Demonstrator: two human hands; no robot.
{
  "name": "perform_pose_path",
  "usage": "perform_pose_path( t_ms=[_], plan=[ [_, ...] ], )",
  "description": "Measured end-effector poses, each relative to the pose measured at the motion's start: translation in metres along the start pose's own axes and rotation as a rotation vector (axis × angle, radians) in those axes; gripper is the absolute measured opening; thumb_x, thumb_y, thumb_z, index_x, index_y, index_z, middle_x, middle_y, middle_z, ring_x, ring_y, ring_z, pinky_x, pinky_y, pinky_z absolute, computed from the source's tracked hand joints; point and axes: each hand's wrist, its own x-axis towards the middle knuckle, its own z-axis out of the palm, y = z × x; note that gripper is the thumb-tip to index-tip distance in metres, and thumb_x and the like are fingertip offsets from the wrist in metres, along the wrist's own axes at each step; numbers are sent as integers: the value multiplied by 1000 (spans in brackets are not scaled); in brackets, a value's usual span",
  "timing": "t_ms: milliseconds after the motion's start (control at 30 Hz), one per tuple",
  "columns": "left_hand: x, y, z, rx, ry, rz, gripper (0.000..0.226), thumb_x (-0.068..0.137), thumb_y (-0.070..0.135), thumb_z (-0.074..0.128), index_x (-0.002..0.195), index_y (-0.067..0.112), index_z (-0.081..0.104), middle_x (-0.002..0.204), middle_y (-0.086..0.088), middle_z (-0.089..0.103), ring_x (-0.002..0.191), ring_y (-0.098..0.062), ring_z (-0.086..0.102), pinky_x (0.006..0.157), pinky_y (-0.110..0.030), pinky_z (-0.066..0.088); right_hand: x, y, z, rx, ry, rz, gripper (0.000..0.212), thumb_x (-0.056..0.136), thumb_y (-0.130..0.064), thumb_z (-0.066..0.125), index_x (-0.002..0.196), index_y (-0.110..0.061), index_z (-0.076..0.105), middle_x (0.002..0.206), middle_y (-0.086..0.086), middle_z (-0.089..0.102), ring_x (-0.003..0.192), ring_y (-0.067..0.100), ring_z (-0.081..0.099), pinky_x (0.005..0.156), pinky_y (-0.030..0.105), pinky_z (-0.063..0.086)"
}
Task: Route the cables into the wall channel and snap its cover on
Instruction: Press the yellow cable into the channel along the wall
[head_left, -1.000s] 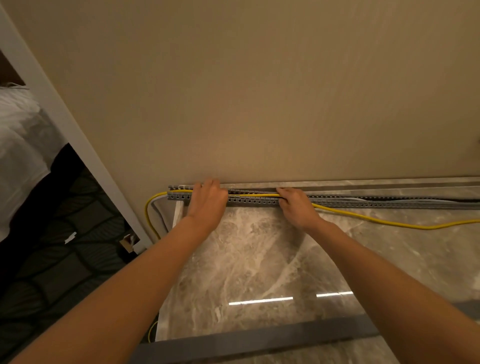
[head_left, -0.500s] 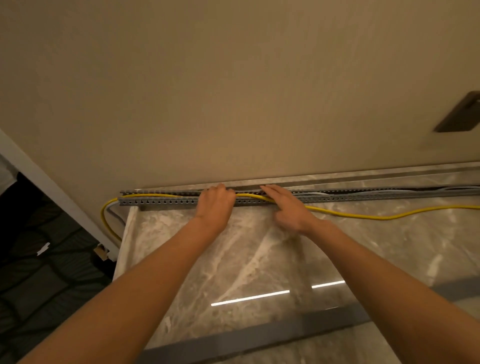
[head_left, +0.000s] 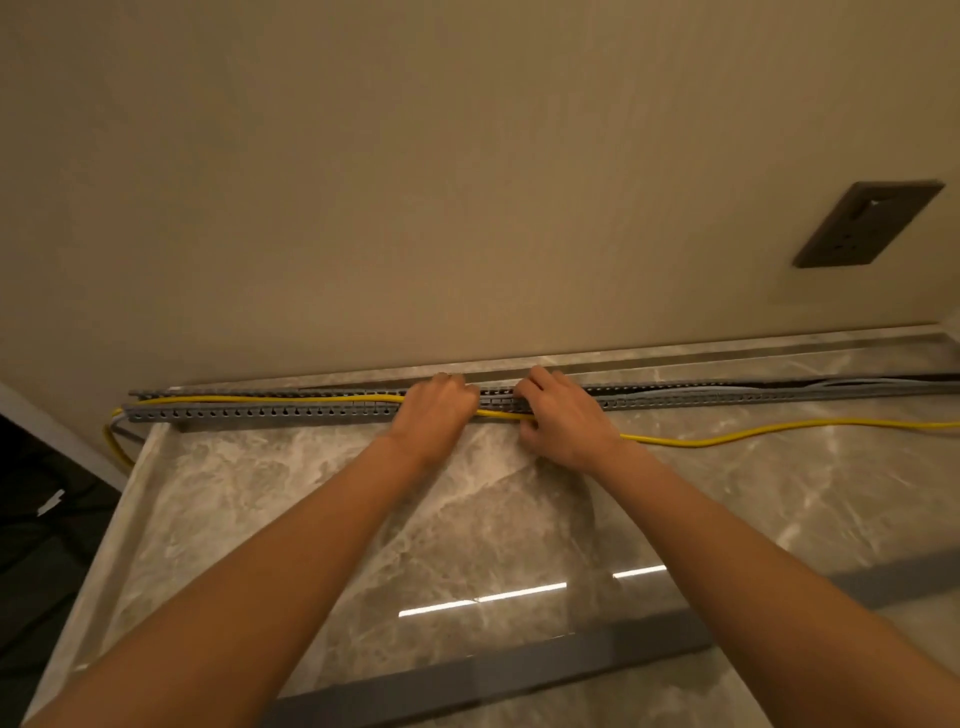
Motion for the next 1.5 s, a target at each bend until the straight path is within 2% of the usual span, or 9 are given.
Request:
perform_pose_path(
  t_ms=[100,333,500,567,700,767,967,1133,1500],
  plan=[
    [-1,2,4,32,-29,29,34,94,-2,42,128,1,43,131,-16,49,121,-31,50,92,-39,47,-2,5,-1,18,-24,-29,43,84,-22,54,123,-6,49,126,12,49,115,30,46,98,38,39],
    [2,2,10,-31,13,-77,34,90,-6,45,123,2,48,125,-15,54,114,-31,52,90,-36,44,3,8,-1,55,58,-53,25,91,-7,42,113,-4,53,117,16,59,105,33,54,86,40,43],
    [1,2,18,-100,258,-124,28,47,-4,89,64,6,68,64,-9,60,58,-27,60,49,-28,46,7,14,-8,137,38,-49,20,92,-7,49,112,-6,51,115,16,62,103,34,56,80,39,44],
    [0,2,13,-115,274,-147,34,42,-1,93,61,6,66,58,-8,62,47,-25,60,38,-24,44,8,14,-7,148,31,-50,24,91,-4,51,115,-6,49,117,16,62,105,34,55,80,39,44],
    [0,3,2,-134,125,-174,12,91,3,59,102,-1,61,103,-17,64,94,-34,64,69,-38,51,9,17,-5,276,73,5,15,90,-1,49,103,-4,56,108,16,65,99,33,57,77,36,43],
    [-2,6,4,-61,83,-163,19,95,0,47,111,2,56,114,-14,60,105,-32,58,77,-38,48,10,18,-4,279,96,29,17,90,1,47,101,-6,58,107,15,65,98,33,57,73,32,39],
    [-1,14,8,-112,32,-204,30,96,18,41,115,3,59,120,-14,61,110,-32,59,83,-40,48,7,13,7,134,185,2,26,88,3,44,103,0,64,110,18,61,106,33,51,75,40,44],
    [5,22,5,-63,4,-230,26,94,10,46,114,2,60,120,-15,61,116,-29,53,85,-37,49,-3,28,4,279,115,9,38,84,0,48,119,-8,63,118,14,58,112,29,52,97,35,42],
    [35,87,-22,-82,24,-77,27,96,3,41,119,5,54,122,-15,56,112,-33,56,85,-41,49,-50,114,-1,132,133,177,42,82,3,50,123,-2,50,126,17,54,119,34,47,102,39,38]
  ],
)
